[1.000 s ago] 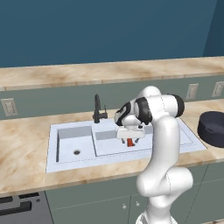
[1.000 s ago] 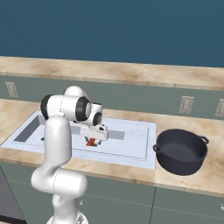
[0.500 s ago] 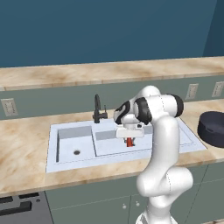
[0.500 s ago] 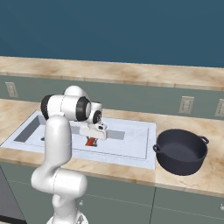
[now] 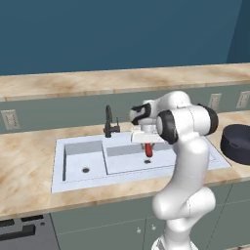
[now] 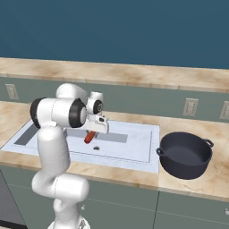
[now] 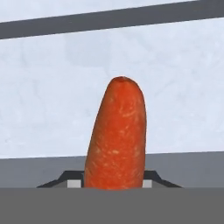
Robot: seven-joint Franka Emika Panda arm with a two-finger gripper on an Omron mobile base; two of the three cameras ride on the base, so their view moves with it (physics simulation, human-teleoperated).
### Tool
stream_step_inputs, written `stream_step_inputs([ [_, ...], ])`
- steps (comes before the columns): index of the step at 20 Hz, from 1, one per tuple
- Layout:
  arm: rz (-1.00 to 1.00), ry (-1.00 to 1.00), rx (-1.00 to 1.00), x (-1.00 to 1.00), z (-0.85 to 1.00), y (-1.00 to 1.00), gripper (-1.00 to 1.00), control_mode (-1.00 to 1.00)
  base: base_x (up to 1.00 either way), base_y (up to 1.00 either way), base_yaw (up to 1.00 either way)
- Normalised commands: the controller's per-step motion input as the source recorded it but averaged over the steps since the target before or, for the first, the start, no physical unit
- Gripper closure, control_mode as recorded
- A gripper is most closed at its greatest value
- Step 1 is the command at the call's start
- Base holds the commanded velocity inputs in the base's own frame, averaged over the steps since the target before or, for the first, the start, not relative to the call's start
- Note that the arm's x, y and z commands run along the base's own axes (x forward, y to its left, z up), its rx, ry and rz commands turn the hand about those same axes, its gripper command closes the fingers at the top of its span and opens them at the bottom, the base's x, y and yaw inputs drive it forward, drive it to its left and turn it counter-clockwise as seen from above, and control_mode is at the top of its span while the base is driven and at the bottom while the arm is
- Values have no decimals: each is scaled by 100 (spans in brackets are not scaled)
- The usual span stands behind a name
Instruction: Dump the carrot from the pot into the sink. Then turn on the water and wash the carrot. Then turn off the water and put the carrot back in the pot.
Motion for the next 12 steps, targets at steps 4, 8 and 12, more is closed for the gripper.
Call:
stream_step_inputs([
  [4, 0, 0, 0, -36, 100, -19, 100, -100, 0, 0, 0],
  [8, 0, 0, 0, -33, 100, -39, 100, -100, 0, 0, 0],
  [12, 0, 0, 0, -44, 100, -64, 100, -100, 0, 0, 0],
])
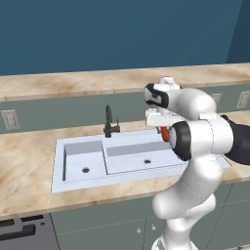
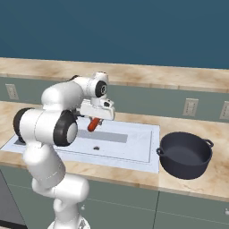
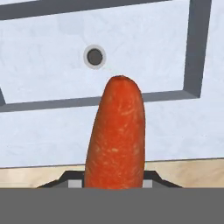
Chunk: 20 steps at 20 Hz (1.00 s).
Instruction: Dump the carrot from the pot into the sink. Then turn on the water and wash the carrot. Then turn off the water and put the carrot back in the pot.
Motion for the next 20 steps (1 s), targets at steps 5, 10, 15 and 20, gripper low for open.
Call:
stream_step_inputs([
  [5, 0, 0, 0, -54, 97, -81, 100, -100, 0, 0, 0],
  [10, 0, -2, 0, -51, 73, -98, 100, -100, 0, 0, 0],
  [15, 0, -6, -1, -45, 42, -100, 100, -100, 0, 0, 0],
  [20, 0, -7, -1, -32, 12, -100, 100, -100, 0, 0, 0],
])
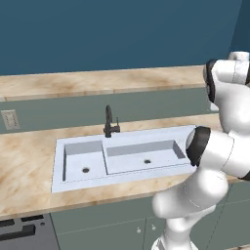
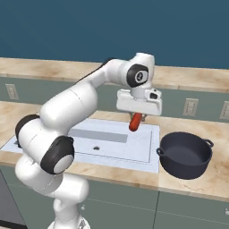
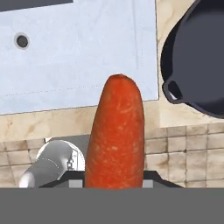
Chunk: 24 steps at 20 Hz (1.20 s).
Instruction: Dump the carrot from the pot into the sink. Then turn on the water and wash the carrot. Then turn off the water and put the carrot back in the pot.
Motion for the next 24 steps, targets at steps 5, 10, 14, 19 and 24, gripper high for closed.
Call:
stream_step_inputs([
  [5, 0, -2, 0, -16, 0, -98, 100, -100, 0, 0, 0],
  [10, 0, -7, 0, 0, -2, -74, 100, -100, 0, 0, 0],
  [14, 0, -9, 0, 0, -5, -50, 100, -100, 0, 0, 0],
  [19, 1, -10, 0, 12, -20, -35, 100, -100, 0, 0, 0],
  [24, 1, -6, 0, 33, -27, -25, 100, -100, 0, 0, 0],
])
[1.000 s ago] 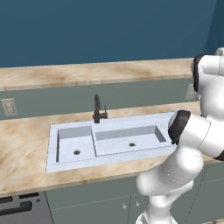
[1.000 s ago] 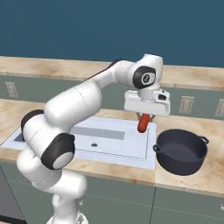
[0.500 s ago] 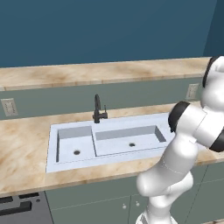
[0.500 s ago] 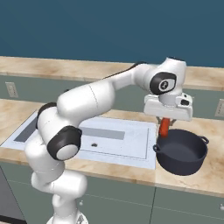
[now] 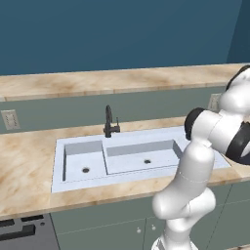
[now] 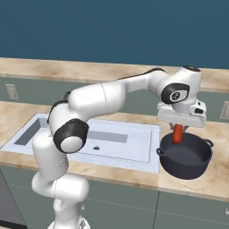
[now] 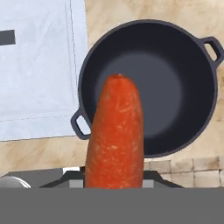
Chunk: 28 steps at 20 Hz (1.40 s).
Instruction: Dump the carrot from the pot into the sink. Then turn on the water and wash the carrot. Then turn off the water and put the carrot back in the pot.
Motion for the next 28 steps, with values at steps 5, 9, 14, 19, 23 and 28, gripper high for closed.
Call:
stream_step_inputs([
  [5, 0, -1, 0, 44, -28, -19, 100, -100, 0, 0, 0],
  [9, 0, 0, 1, 28, -31, -25, 100, -100, 0, 0, 0],
  [14, 0, 0, 3, 13, -43, -25, 100, -100, 0, 0, 0],
  [19, 0, 0, 3, 10, -39, -18, 100, -100, 0, 0, 0],
  [23, 0, 0, 1, 14, -36, -5, 100, -100, 0, 0, 0],
  [28, 0, 0, 0, 12, -35, 0, 100, -100, 0, 0, 0],
])
